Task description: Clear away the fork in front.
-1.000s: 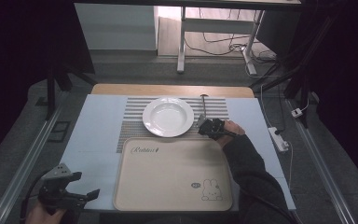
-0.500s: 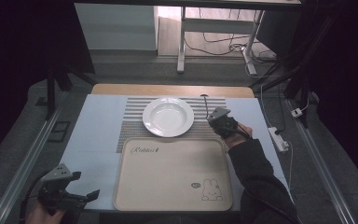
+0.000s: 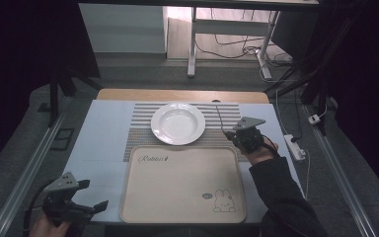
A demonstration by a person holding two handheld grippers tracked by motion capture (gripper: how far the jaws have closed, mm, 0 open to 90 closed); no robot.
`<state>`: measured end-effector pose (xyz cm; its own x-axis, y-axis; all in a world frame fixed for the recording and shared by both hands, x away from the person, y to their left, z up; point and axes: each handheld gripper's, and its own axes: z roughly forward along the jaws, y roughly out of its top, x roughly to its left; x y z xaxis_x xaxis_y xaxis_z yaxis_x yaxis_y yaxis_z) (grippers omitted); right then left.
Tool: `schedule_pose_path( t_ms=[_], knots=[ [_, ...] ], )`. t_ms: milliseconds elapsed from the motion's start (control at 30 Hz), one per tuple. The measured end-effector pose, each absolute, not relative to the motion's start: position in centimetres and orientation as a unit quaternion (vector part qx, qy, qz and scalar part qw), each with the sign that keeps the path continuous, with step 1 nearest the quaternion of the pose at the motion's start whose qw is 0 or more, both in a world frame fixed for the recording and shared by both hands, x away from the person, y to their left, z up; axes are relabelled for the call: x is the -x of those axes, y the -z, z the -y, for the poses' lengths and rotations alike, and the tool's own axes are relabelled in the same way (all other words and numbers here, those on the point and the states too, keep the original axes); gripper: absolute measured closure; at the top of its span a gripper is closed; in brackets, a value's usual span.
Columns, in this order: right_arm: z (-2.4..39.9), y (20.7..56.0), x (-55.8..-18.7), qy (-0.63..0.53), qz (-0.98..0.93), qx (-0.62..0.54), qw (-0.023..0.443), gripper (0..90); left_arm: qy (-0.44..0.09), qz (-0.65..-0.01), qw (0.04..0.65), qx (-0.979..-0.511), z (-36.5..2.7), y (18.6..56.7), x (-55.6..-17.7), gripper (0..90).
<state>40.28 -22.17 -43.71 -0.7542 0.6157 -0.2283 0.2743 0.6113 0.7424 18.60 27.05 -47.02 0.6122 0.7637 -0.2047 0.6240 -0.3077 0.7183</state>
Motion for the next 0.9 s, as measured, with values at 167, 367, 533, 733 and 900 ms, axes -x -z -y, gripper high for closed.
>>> schedule_pose_path(
  t_ms=[167, 367, 533, 733, 900],
  knots=[
    [22.5, 43.2, -38.6, -0.380, -0.862, -0.253, 0.220, 89.9, -0.082, -0.400, 0.408, -0.816, -26.3, 46.7, -19.4, 0.0],
    [22.6, 42.8, -36.2, -0.403, -0.862, -0.239, 0.193, 89.8, -0.083, -0.353, 0.422, -0.831, -24.7, 46.5, -20.7, 0.0],
    [22.6, 42.7, -34.6, -0.418, -0.862, -0.228, 0.174, 89.8, -0.071, -0.327, 0.435, -0.836, -23.6, 46.4, -21.8, 0.0],
    [22.3, 42.9, -32.2, -0.441, -0.863, -0.207, 0.135, 89.8, -0.061, -0.301, 0.436, -0.846, -22.3, 46.2, -23.6, 0.0],
    [21.8, 43.1, -30.5, -0.449, -0.866, -0.189, 0.113, 89.8, -0.051, -0.271, 0.436, -0.857, -21.0, 45.8, -25.2, 0.0]
  ],
)
